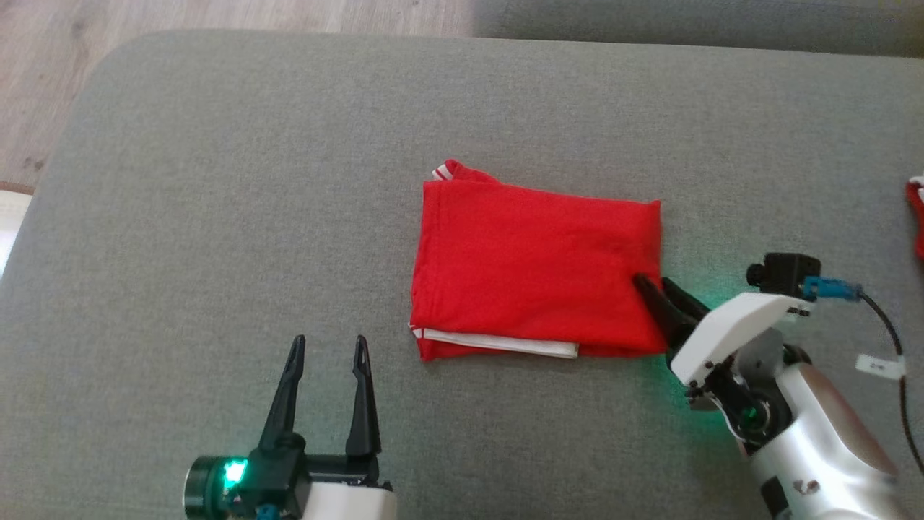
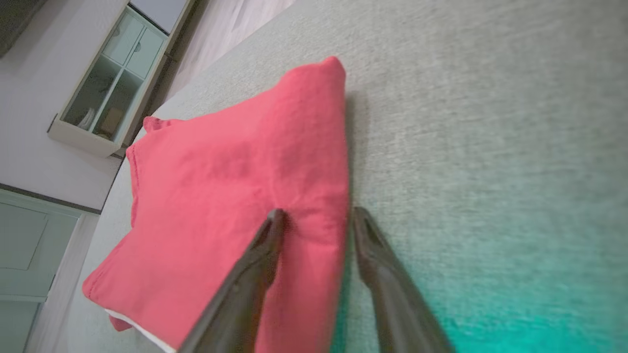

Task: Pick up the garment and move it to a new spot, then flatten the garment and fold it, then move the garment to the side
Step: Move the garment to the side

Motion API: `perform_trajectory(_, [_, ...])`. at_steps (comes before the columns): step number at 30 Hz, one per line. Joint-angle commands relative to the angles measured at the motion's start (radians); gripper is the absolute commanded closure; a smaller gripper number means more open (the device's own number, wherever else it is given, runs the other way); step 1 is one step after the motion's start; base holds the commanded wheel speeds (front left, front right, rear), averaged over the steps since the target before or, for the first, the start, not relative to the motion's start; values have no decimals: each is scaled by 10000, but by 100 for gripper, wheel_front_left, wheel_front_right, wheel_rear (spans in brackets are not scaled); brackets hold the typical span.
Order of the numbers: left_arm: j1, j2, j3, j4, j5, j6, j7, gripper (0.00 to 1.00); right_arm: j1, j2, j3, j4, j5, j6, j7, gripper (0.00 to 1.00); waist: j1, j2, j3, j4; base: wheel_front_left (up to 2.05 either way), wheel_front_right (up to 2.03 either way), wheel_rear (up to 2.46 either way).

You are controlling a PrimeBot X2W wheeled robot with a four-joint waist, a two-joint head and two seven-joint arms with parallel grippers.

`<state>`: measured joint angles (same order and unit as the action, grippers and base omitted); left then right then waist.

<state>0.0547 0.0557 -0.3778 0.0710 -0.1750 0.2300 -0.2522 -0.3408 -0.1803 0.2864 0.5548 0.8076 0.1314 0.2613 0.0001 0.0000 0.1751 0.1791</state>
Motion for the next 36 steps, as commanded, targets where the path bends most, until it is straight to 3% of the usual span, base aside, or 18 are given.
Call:
perform_trajectory(1, [-355, -54, 242, -257, 85, 97, -95, 0, -232, 46, 326, -159, 148, -7, 34, 100, -1, 0, 28, 19, 0, 0, 0])
perform_trajectory(7, [-369, -54, 338, -336, 84, 143, -95, 0, -444, -578, 369, -479, 149, -7, -348, 100, -1, 0, 224, -358, 0, 0, 0])
perform_trajectory(16, [-691, -54, 651, -725, 61, 299, -95, 0, -1110, -2609, -147, -1623, -383, -7, -97, 100, -1, 0, 933, -1513, 0, 0, 0])
perform_trajectory(21, [-1009, -54, 791, -962, 14, 106, -95, 0, -1382, -3919, -1165, -2509, -670, -7, 380, 100, -1, 0, 1451, -2085, 0, 0, 0])
perform_trajectory(29, [-1468, -54, 995, -1173, 102, -215, -95, 0, -1425, -5310, -3556, -3504, -1176, -7, 1158, 100, -1, 0, 2210, -2506, 0, 0, 0])
perform_trajectory(30, [-1514, -54, 1001, -1181, 110, -256, -95, 0, -1401, -5390, -3864, -3588, -1324, -7, 1238, 88, -1, 0, 2260, -2517, 0, 0, 0])
perform_trajectory(31, [-1562, -54, 1017, -1185, 119, -288, -95, 0, -1363, -5438, -4125, -3698, -1519, -7, 1287, 29, -1, 0, 2307, -2523, 0, 0, 0])
perform_trajectory(32, [-1607, -54, 1036, -1182, 121, -319, -95, 0, -1335, -5403, -4396, -3801, -1735, -7, 1282, 0, -1, 0, 2327, -2522, 0, 0, 0])
perform_trajectory(36, [-1744, -55, 1109, -1104, 104, -434, -95, 0, -1108, -4775, -4780, -4453, -2753, -7, 902, 0, -1, 0, 2212, -2391, 0, 0, 0])
